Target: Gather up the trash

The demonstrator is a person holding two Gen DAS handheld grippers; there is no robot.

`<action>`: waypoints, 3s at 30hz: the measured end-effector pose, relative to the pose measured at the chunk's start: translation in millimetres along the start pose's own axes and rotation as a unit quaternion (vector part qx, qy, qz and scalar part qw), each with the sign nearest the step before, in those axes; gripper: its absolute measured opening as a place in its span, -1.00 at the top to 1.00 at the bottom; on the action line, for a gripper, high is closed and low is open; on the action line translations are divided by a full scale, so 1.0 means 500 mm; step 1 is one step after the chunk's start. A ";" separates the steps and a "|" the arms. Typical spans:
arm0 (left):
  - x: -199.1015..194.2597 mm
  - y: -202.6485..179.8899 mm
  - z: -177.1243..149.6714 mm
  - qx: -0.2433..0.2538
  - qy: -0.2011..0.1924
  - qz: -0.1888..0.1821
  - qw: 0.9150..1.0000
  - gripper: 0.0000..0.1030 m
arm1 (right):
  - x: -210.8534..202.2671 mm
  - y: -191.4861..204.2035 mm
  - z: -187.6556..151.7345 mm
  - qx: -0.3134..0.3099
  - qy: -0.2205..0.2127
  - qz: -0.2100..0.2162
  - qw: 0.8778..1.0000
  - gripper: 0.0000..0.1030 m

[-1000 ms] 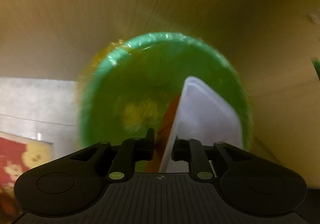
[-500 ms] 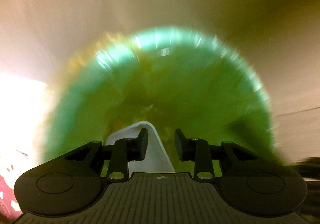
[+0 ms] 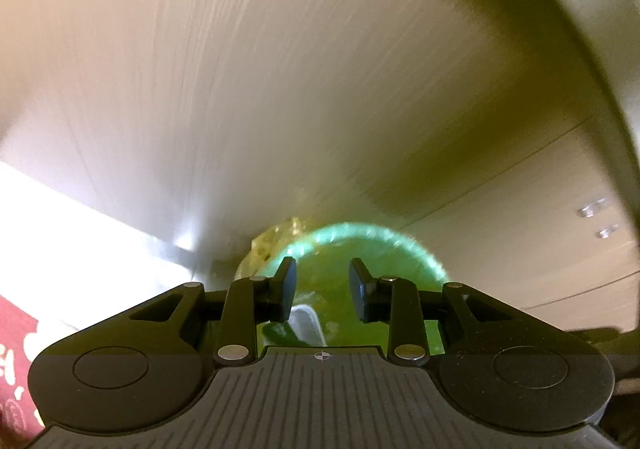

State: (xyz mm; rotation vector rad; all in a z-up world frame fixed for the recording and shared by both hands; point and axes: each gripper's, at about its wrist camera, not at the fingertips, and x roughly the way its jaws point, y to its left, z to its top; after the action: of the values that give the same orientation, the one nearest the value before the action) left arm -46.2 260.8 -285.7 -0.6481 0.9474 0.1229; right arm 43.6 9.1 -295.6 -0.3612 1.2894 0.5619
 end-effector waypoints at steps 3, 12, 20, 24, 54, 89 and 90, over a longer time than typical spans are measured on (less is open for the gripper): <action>-0.055 -0.031 0.021 0.018 -0.006 -0.002 1.000 0.37 | -0.112 -0.012 0.006 -0.015 -0.062 -0.021 0.998 0.39; -0.257 -0.147 0.126 0.083 -0.132 -0.060 0.986 0.38 | -0.430 -0.008 0.027 -0.117 -0.314 -0.116 0.935 0.39; -0.346 -0.268 0.225 0.116 -0.225 -0.104 0.962 0.38 | -0.543 -0.074 0.110 -0.100 -0.397 -0.200 0.890 0.39; -0.306 -0.343 0.273 0.119 -0.242 -0.091 0.958 0.38 | -0.538 -0.149 0.164 -0.067 -0.395 -0.209 0.892 0.39; -0.138 -0.522 0.391 0.040 -0.184 0.104 0.976 0.38 | -0.404 -0.245 0.761 0.017 -0.346 0.009 0.938 -0.08; -0.105 -0.619 0.357 0.149 -0.147 -0.006 0.978 0.39 | -0.438 -0.293 0.294 -0.012 -0.282 0.026 0.959 0.92; -0.121 -0.612 0.361 0.143 -0.167 -0.015 0.975 0.39 | -0.441 -0.298 0.293 -0.008 -0.289 0.002 0.957 0.91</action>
State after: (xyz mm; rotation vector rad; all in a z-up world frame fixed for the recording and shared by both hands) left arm 160.8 127.0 -23.0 -0.3605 0.6138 0.0639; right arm 208.3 -73.2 -54.3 -0.1841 0.7221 0.6239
